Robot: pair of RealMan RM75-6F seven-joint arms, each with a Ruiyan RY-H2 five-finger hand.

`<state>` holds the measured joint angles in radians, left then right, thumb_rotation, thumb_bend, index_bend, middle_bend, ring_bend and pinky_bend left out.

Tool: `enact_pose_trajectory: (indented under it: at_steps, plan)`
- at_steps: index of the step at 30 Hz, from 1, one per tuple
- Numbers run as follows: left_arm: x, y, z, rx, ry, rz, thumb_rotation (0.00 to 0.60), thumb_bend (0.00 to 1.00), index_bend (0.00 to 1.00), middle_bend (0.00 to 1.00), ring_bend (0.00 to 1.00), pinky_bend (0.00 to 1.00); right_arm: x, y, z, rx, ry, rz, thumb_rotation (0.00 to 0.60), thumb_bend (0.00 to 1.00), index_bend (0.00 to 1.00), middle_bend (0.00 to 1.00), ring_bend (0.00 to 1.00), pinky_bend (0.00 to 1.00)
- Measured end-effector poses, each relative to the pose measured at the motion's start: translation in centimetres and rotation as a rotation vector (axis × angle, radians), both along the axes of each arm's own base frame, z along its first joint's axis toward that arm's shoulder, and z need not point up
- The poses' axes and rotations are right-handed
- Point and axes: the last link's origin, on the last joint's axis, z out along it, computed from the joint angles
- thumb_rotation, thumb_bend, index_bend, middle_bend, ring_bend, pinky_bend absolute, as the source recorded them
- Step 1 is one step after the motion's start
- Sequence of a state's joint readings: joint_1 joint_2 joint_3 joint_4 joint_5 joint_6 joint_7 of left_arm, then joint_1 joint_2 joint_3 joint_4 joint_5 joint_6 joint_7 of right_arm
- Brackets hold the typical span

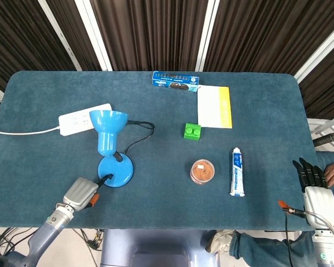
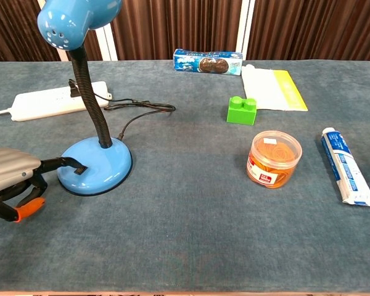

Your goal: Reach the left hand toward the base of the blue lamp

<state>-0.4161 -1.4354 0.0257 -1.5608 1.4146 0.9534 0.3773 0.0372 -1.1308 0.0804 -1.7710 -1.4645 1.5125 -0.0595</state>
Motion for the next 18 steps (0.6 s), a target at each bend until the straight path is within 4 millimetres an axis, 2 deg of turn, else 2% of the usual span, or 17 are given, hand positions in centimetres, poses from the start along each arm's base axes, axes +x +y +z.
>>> enact_pose_trajectory:
  at_steps: [12,15,18]
  plan:
    - [-0.43,-0.09,-0.51,-0.027,0.025,0.016,0.6,0.54,0.08,0.69,0.76,0.77,-0.03,-0.01,0.11,-0.004,-0.005,-0.004,0.6,0.1,0.0,0.02,0.04,0.0]
    - [-0.41,-0.04,-0.39,-0.023,0.024,0.017,0.6,0.5,0.08,0.62,0.67,0.74,-0.05,-0.01,0.17,-0.008,-0.005,-0.005,0.6,0.1,0.0,0.02,0.04,0.0]
    - [-0.2,0.23,0.16,0.004,0.012,0.016,0.6,0.4,0.09,0.47,0.48,0.54,-0.08,-0.02,0.23,-0.011,-0.006,-0.006,0.6,0.1,0.0,0.02,0.04,0.0]
